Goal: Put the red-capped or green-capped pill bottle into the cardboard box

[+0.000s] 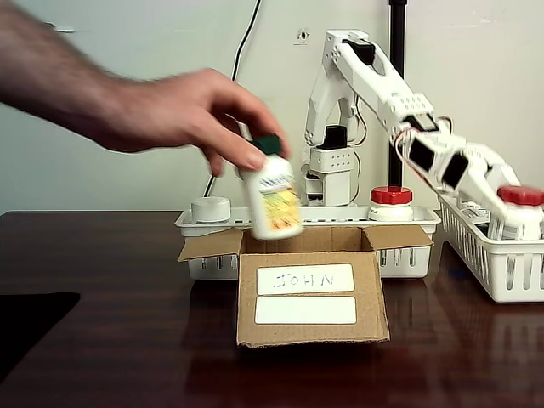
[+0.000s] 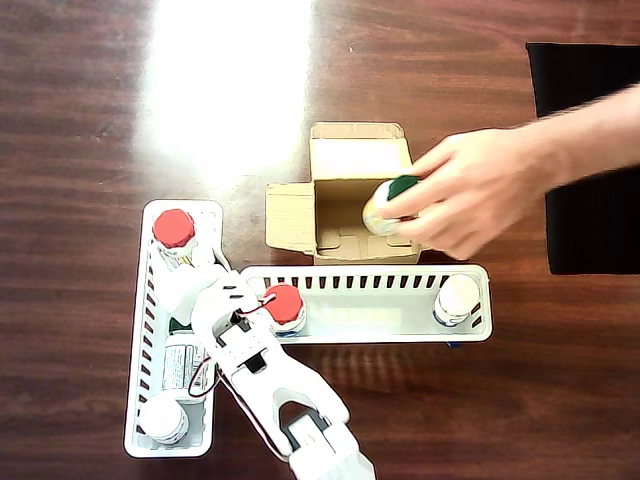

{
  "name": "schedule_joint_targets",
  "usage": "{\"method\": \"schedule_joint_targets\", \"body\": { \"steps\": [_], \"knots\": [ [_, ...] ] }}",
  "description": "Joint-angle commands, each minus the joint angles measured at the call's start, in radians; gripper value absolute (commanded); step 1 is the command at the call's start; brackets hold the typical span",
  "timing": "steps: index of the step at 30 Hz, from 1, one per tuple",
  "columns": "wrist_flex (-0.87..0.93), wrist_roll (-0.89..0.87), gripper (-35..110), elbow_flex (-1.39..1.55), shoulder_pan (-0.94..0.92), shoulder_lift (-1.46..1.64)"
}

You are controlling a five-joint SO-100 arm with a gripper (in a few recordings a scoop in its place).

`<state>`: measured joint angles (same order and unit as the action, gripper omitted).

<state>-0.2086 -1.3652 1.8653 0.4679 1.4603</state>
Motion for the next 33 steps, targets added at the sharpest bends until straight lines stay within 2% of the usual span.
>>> {"method": "schedule_joint_targets", "body": {
  "steps": [1, 9, 16, 23, 33],
  "knots": [
    [0.190, 0.048, 1, -0.152, 0.017, 0.318],
    [0.563, 0.078, 1, -0.400, -0.018, 0.448],
    [0.690, 0.055, 1, -0.469, -0.160, 0.491],
    [0.678, -0.005, 1, -0.423, -0.354, 0.460],
    [0.391, -0.058, 1, -0.106, -0.469, 0.431]
  ]
}}
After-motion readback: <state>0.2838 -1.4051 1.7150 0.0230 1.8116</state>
